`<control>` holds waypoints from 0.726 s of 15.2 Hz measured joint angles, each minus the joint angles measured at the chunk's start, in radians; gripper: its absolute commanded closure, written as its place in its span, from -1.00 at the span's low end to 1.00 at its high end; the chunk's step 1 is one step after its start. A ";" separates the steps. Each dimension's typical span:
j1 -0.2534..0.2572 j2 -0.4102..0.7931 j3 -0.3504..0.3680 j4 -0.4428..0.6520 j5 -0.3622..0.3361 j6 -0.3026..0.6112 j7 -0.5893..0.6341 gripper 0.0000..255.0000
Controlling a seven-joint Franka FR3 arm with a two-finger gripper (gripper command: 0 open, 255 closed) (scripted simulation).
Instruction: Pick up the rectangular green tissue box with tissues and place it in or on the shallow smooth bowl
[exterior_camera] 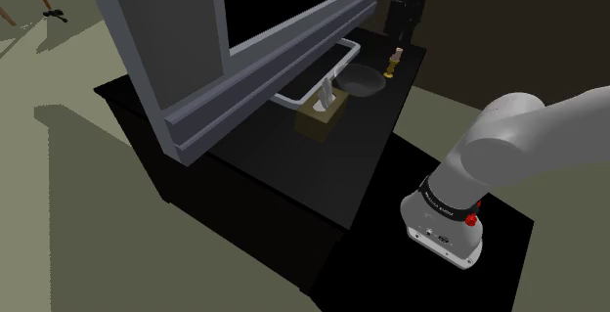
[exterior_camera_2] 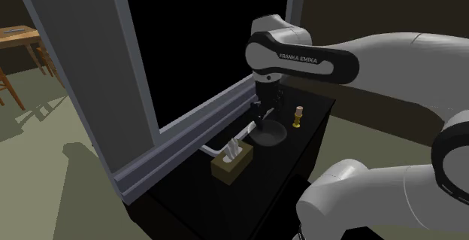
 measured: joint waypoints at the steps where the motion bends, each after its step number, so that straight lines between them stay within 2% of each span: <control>1: 0.000 0.000 0.000 0.000 0.000 0.000 0.000 -1.00; 6: -0.008 0.135 0.091 0.017 -0.010 0.101 0.148 -1.00; 11: -0.028 0.342 0.187 0.068 -0.057 0.219 0.342 -1.00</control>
